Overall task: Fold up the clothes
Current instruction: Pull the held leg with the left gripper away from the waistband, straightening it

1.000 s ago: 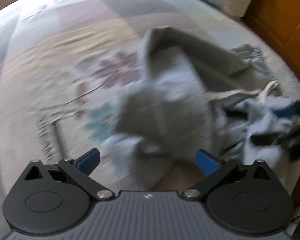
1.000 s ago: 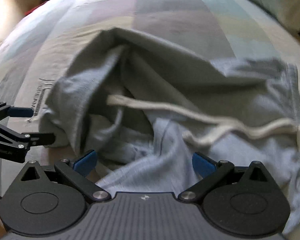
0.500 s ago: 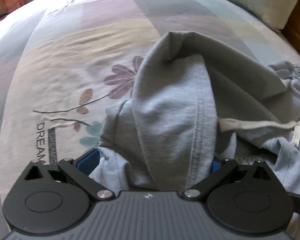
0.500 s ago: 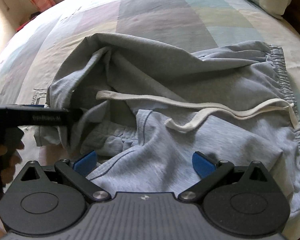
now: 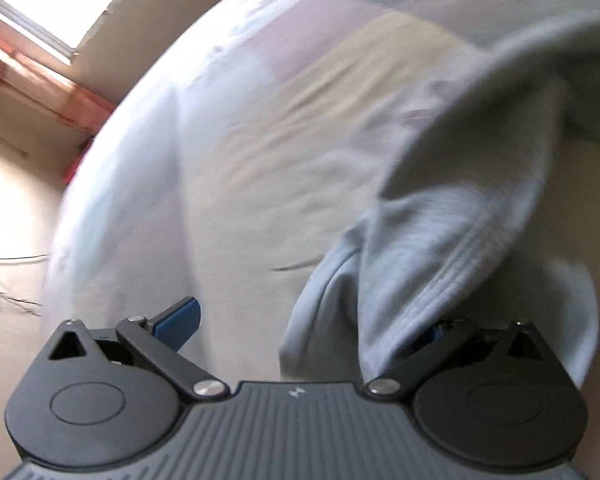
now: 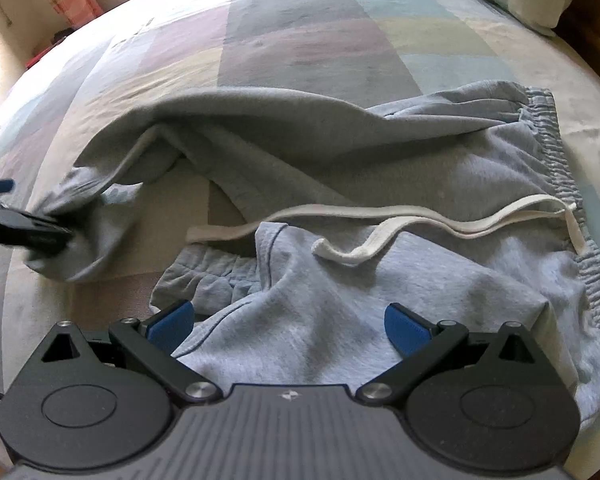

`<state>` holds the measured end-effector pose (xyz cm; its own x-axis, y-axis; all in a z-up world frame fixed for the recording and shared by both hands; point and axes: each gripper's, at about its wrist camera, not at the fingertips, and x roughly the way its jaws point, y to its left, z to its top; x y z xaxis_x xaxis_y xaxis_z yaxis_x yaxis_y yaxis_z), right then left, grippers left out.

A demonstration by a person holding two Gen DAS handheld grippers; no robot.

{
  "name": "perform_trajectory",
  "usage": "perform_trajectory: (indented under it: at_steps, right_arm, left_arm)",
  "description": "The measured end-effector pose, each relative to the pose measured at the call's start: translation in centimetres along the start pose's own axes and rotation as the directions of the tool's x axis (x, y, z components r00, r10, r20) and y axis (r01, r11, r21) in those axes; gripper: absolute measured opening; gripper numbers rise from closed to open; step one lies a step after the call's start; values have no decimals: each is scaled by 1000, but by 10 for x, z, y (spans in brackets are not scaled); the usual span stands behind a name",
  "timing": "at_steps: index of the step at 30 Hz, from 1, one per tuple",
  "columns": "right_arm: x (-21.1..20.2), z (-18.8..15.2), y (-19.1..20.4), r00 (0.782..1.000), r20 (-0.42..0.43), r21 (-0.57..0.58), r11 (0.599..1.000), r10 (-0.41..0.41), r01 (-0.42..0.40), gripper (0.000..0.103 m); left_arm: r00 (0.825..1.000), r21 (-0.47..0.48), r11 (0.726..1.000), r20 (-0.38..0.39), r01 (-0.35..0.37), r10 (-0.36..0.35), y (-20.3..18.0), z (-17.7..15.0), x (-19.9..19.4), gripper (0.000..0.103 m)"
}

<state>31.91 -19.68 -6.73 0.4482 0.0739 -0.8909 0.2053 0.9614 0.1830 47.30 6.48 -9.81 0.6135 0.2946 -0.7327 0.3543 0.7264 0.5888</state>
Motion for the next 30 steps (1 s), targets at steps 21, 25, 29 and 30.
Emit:
perform_trajectory:
  at_steps: [21,25,29,30]
  right_arm:
    - [3,13,15,1000,14,-19,1000,1,-1,103]
    - [7,10,20,1000,2,-18,1000,6,-6,103]
    - [9,11,22,1000,-7,-27,1000,8,-8,103]
    - [9,11,23,1000,-8,-28,1000,6,-6,103]
  left_arm:
    - [871,-179,938,352,-298,344,115,81,-26,103]
    - [892,-161,953,340,-258,299,105,75,-19,103]
    - [950,-113,981,256,-155,179,95,56,-1,103]
    - [958,-108,985,243,-132,155,93,52,5,103]
